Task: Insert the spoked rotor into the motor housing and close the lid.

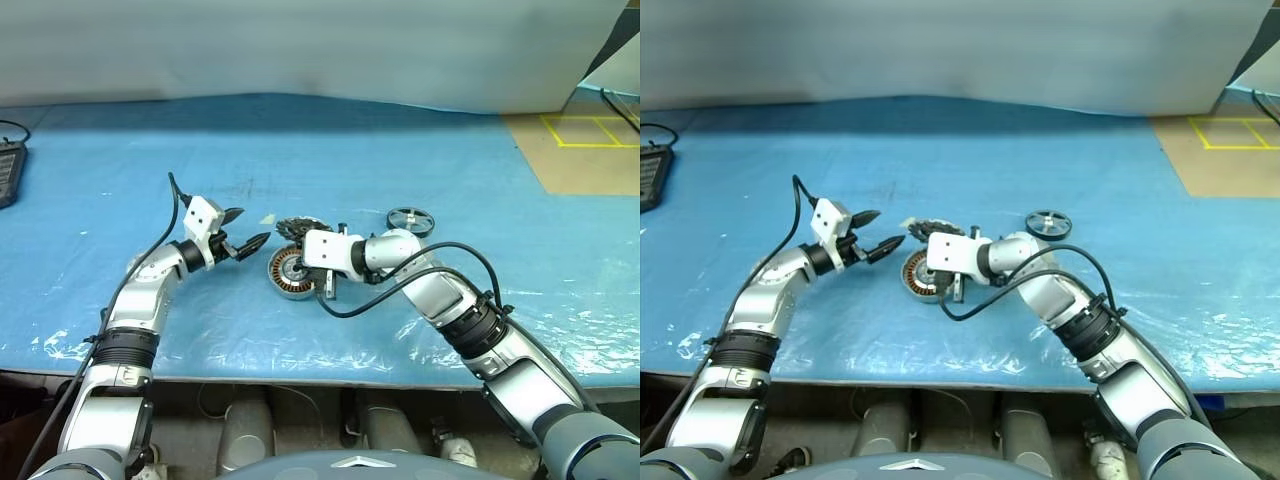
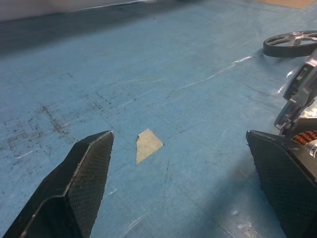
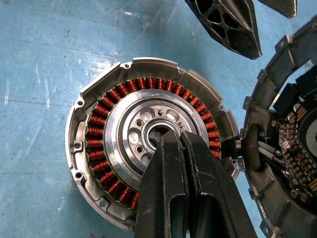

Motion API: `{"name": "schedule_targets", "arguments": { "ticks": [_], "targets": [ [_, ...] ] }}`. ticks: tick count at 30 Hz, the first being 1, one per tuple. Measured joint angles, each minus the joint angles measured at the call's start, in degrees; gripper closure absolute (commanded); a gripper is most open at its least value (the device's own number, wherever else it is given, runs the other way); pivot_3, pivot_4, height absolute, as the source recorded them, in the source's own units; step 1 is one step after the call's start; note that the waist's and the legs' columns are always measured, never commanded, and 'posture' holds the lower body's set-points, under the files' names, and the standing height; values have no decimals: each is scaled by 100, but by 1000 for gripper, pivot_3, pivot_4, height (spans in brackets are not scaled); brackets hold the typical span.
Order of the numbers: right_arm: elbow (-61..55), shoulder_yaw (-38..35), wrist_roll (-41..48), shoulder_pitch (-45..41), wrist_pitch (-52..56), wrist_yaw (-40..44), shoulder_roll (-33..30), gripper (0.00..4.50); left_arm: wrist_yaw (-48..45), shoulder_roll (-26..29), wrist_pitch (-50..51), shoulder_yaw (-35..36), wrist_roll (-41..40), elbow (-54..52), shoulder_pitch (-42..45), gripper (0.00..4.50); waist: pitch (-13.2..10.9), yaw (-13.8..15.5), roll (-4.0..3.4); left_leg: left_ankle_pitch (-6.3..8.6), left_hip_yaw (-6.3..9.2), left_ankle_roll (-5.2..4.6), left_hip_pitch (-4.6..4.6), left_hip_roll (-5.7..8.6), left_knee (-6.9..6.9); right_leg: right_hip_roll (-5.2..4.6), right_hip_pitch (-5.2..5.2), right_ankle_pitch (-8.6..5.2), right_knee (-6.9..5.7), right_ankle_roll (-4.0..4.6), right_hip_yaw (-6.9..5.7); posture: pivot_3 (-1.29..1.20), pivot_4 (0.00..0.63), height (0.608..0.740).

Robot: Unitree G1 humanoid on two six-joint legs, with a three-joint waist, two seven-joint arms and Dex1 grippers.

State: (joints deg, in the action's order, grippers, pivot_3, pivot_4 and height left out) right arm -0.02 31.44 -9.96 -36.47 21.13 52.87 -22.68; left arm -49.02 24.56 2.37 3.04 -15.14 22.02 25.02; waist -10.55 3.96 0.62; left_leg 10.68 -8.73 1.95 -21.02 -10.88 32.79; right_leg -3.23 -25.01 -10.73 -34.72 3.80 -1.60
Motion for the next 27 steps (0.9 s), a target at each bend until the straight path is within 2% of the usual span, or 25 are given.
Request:
{"name": "schedule_targets", "arguments": {
  "ticks": [8,27],
  "targets": [
    [-6,-319,221,6,341,47,71,4480,0,0,-1,0,1,0,1,0,0,-4,0,-1,0,1,-9,-2,-1,2,-8,1,0,1,0,0,150,740],
    [107,-332,363,6,447,76,310,4480,-5,0,-2,-2,7,1,2,0,0,-13,0,0,-1,1,-9,-3,-2,2,-10,1,0,2,0,0,150,740]
  ]
}}
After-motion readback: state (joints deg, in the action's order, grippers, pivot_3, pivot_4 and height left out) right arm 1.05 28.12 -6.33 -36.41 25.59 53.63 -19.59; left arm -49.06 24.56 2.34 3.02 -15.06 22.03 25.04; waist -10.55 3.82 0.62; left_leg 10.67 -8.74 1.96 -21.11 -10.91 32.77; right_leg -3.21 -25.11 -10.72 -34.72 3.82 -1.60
